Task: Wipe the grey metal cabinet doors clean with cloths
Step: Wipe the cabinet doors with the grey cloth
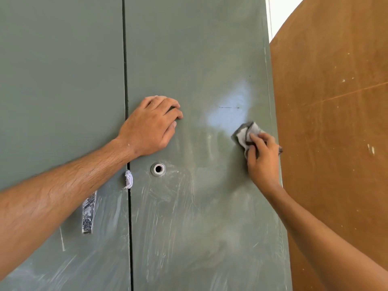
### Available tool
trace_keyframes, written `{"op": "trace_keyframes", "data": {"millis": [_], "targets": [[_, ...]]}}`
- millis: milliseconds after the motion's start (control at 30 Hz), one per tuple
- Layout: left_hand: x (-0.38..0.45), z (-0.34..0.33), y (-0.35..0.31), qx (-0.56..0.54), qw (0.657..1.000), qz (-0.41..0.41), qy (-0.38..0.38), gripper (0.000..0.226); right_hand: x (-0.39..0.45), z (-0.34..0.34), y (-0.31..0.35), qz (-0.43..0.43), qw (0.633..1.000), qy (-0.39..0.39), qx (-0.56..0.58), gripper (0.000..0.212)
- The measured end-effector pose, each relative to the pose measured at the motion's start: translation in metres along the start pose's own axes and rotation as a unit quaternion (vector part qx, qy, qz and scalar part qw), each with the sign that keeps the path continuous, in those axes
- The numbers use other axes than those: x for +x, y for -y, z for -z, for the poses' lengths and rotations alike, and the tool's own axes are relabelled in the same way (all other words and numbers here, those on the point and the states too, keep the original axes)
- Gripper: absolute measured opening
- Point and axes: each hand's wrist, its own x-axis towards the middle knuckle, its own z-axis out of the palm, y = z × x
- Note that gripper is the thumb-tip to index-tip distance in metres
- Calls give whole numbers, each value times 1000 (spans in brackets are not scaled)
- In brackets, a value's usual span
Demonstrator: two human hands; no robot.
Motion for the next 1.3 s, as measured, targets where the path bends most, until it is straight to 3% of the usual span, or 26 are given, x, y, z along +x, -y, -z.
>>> {"op": "trace_keyframes", "data": {"millis": [67, 100, 267, 367, 467, 633, 700, 767, 833, 867, 933, 1000, 1067, 1133, 1200, 1300], "targets": [[0, 0, 0, -3, 1000, 0, -3, 27, -41, 6, -7, 113, 992, 47, -9, 31], [-1, 0, 0, -4, 1000, 1, -3, 27, -50, 13, -18, 127, 990, 62, -26, 31], [2, 1, -1, -1, 1000, 4, -4, 27, 1, 19, -17, -41, 999, -6, -34, 34], [0, 1, 0, -2, 1000, 1, -5, 28, -18, 3, 13, 111, 993, 39, -18, 30], [0, -2, 0, 5, 1000, 3, 0, 30, -49, 8, 3, 265, 959, 95, -41, 29], [2, 0, 0, 4, 1000, 12, 15, 37, -1, -14, 55, 111, 993, 0, -25, 32], [1, 2, 1, -10, 1000, 12, 24, 43, -24, -33, 83, 206, 978, 10, -8, 30], [0, 3, 3, -19, 999, 10, 27, 45, -59, -34, 82, 338, 939, 69, -3, 27], [0, 1, 3, -21, 999, 10, 28, 45, -66, -25, 65, 387, 918, 87, -25, 22], [0, 1, 3, -17, 999, 12, 26, 43, -57, -23, 61, 373, 924, 73, -26, 20], [1, 1, 1, -14, 999, 17, 26, 42, -28, -28, 74, 253, 967, 24, 4, 21], [1, 2, 2, -23, 999, 17, 31, 44, -25, -39, 105, 161, 986, -18, 27, 26], [0, 4, 3, -37, 999, 17, 33, 46, -56, -46, 117, 242, 970, 4, 23, 25], [0, 5, 4, -46, 998, 19, 33, 47, -86, -37, 101, 366, 929, 57, 9, 18], [1, 4, 3, -41, 998, 19, 34, 46, -83, -29, 86, 376, 924, 62, 8, 15], [1, 4, 3, -43, 998, 23, 29, 45, -60, -41, 115, 178, 983, 3, 50, 19]]}}
